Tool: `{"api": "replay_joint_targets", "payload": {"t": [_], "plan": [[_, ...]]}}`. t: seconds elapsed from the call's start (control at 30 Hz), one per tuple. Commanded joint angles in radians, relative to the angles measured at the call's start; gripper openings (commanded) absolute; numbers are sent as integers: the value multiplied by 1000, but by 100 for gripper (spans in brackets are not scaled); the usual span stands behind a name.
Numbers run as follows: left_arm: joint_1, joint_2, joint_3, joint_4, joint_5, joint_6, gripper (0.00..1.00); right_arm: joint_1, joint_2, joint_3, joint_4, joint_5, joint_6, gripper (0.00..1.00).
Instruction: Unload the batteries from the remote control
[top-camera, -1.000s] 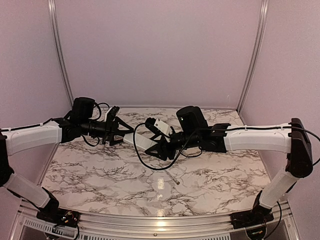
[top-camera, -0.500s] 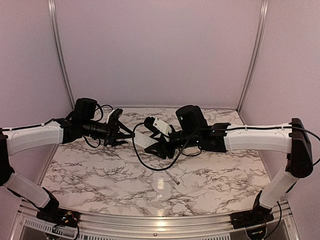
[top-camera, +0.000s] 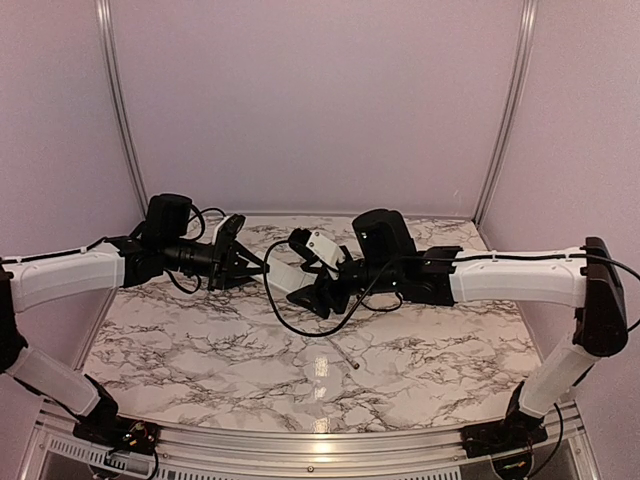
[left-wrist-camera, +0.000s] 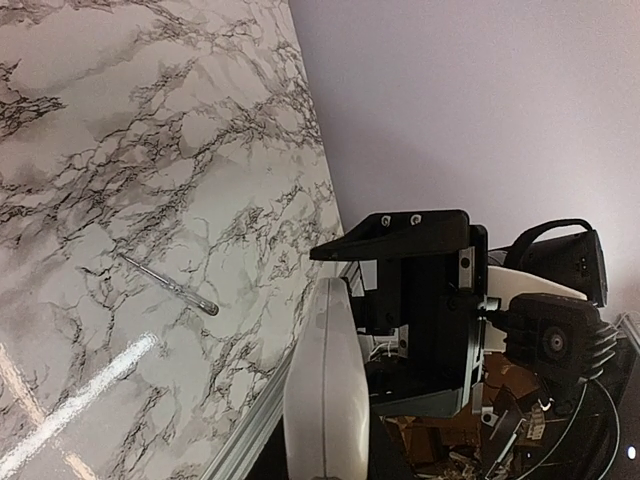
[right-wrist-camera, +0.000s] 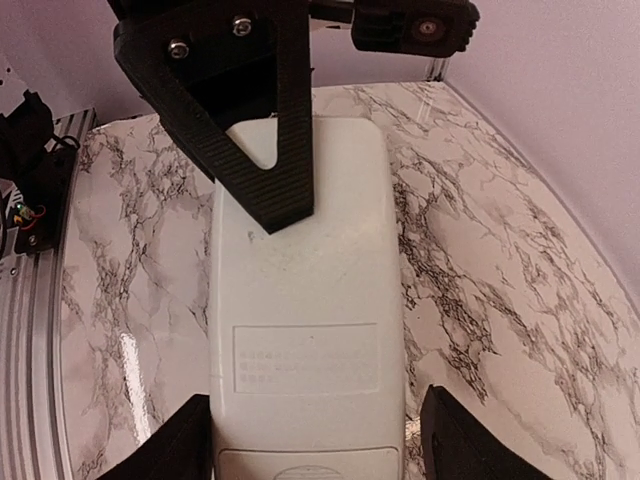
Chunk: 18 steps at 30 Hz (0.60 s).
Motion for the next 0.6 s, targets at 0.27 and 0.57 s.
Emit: {"api": "replay_joint_targets", "payload": {"t": [0.27,0.57], "plan": [[-3,-59,10,58,-39,3,5,6,-160,-75,33,165,134,99],[-3,-95,-17,109,-101,5,4,-123,-361,-196,-9,87,382,99]]}}
